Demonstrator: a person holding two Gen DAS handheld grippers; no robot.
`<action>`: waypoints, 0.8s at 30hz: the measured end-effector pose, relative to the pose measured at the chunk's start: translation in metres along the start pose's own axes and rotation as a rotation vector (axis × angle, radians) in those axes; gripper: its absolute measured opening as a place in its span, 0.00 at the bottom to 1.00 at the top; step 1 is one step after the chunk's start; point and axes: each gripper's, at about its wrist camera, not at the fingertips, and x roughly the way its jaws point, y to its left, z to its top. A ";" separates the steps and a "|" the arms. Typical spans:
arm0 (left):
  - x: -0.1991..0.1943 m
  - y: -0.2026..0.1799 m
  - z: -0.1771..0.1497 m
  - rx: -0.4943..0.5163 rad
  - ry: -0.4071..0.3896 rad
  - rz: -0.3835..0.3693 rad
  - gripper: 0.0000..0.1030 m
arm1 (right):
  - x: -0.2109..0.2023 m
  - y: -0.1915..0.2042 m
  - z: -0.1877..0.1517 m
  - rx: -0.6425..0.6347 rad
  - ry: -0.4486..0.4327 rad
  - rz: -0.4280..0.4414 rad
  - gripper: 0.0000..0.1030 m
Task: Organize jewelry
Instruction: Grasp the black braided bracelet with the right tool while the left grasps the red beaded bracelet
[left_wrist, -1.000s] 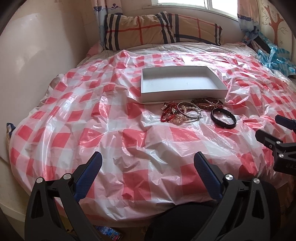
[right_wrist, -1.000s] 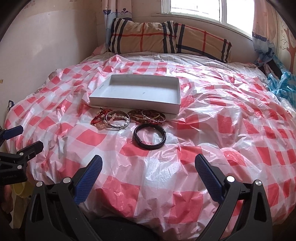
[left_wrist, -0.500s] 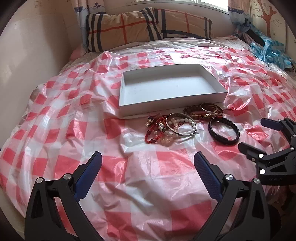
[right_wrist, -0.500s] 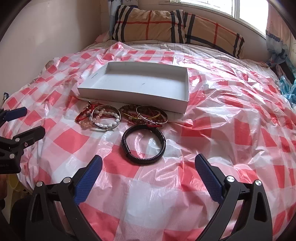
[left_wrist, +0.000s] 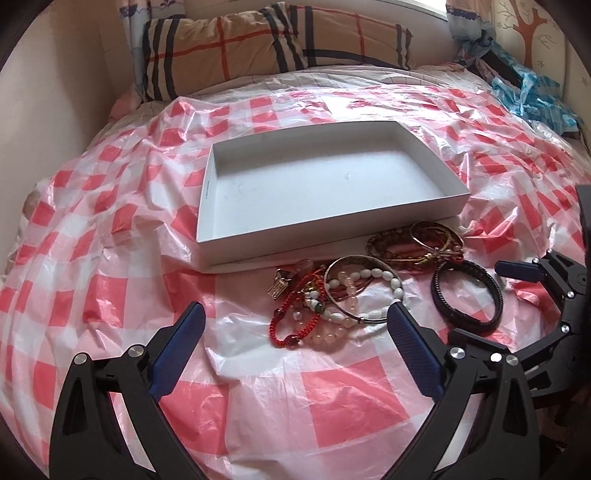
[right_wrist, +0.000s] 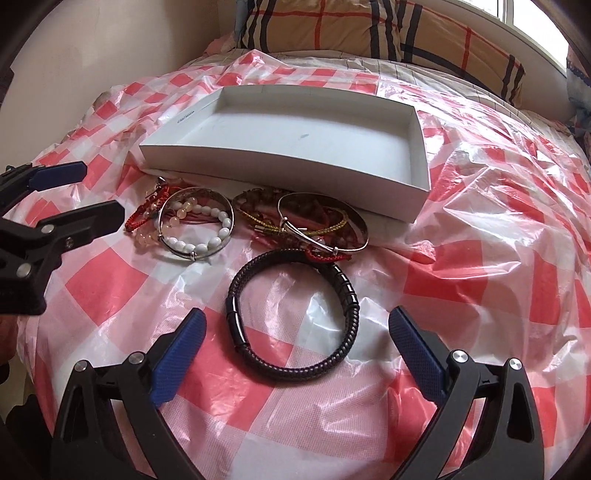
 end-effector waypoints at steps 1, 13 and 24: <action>0.005 0.007 0.000 -0.026 0.009 -0.002 0.92 | 0.001 -0.002 -0.001 0.007 0.001 0.014 0.73; 0.047 0.024 -0.013 -0.037 0.106 -0.082 0.30 | -0.008 -0.004 -0.010 0.040 -0.005 0.057 0.66; 0.009 0.037 -0.031 -0.034 0.135 -0.176 0.06 | -0.009 -0.001 -0.013 0.031 0.010 0.062 0.79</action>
